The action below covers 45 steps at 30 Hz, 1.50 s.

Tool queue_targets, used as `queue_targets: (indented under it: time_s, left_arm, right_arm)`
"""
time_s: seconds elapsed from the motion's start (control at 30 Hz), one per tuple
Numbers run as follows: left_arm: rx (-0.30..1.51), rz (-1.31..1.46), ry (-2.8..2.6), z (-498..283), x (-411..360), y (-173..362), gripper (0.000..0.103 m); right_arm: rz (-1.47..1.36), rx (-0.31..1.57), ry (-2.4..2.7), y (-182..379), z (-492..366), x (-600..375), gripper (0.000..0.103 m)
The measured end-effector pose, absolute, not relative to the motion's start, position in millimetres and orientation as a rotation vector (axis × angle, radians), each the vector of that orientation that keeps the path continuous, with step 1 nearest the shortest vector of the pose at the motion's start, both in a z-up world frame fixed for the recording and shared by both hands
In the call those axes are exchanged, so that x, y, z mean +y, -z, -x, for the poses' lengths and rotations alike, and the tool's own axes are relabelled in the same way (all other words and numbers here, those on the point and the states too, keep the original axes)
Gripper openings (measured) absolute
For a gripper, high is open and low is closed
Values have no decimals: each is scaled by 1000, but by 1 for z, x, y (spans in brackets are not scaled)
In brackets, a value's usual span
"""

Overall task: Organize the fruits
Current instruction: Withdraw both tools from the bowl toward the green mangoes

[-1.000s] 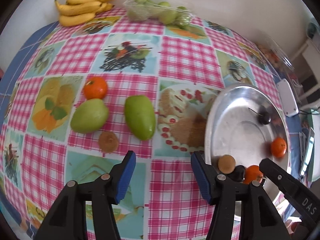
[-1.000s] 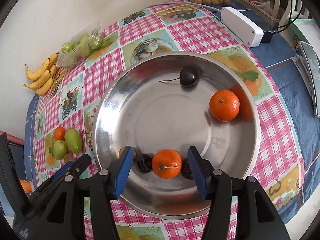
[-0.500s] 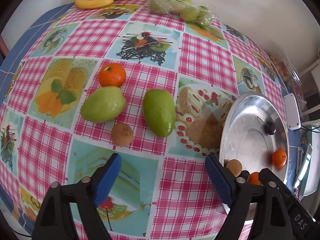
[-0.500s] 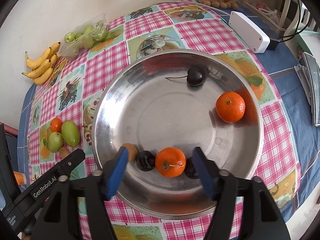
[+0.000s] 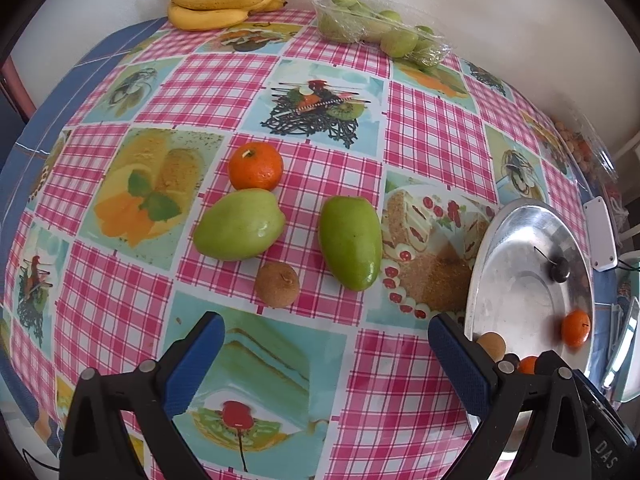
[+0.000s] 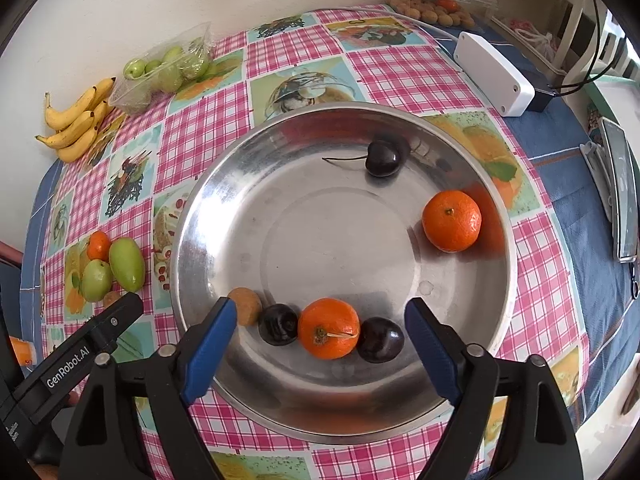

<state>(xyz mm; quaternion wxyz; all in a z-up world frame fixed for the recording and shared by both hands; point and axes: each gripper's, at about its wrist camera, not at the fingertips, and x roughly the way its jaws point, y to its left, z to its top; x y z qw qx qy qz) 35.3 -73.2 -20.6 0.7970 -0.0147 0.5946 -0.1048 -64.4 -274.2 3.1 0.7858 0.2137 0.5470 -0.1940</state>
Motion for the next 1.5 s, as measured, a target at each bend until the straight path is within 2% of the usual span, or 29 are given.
queue_targets:
  time_s: [0.83, 1.5]
  left_arm:
    - [1241, 72, 251, -40, -68, 14, 103]
    - [1213, 300, 121, -75, 19, -4, 103]
  right_arm:
    - [-444, 1149, 408, -7, 61, -267, 99]
    - [-373, 1146, 320, -13, 36, -227, 99]
